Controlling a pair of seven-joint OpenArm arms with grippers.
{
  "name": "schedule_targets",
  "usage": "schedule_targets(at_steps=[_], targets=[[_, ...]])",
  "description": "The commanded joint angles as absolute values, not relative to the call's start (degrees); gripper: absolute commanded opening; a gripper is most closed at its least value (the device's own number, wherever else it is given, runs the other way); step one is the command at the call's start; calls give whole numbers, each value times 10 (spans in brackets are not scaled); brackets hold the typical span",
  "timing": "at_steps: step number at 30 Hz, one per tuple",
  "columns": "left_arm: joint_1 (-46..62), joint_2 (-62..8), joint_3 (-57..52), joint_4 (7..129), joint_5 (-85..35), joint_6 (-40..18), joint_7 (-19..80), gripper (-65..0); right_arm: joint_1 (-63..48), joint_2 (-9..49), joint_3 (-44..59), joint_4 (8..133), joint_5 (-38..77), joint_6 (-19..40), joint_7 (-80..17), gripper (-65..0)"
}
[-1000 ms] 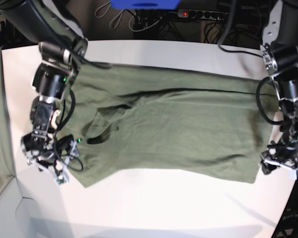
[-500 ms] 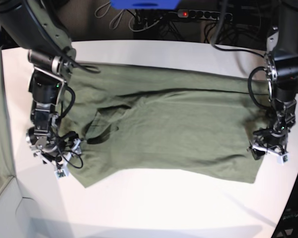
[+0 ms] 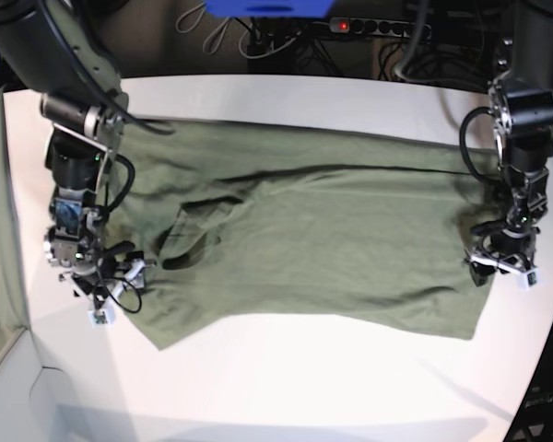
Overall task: Layout the t-shirt on the table in an organized manner, then fold the t-shirt properly
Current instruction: 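Move both grippers to the shirt's side corners and grasp them, then lift the grasped corners and fold them toward the folded collar edge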
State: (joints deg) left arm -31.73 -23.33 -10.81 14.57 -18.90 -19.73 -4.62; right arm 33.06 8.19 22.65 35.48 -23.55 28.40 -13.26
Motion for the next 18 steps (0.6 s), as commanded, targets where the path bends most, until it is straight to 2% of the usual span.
schedule_targets(at_steps=[1,10,14,18], targets=[[-311,-239,-108,143,-186,-196,-13,-288,330,81,225,356,-264,283,-175,-227],[-242,-239,-113,149,-192,-202,-14,-288,255,80,225,413,-264,286,-175,-227],[-217,-239,-113,150,-192,-204,-14,-288,219,80,225,447,-264,327,-176,-227],[-179,-239,-114,172,-192,-204,-13,-288,179,72,225,498,-263,333,-175,-227]])
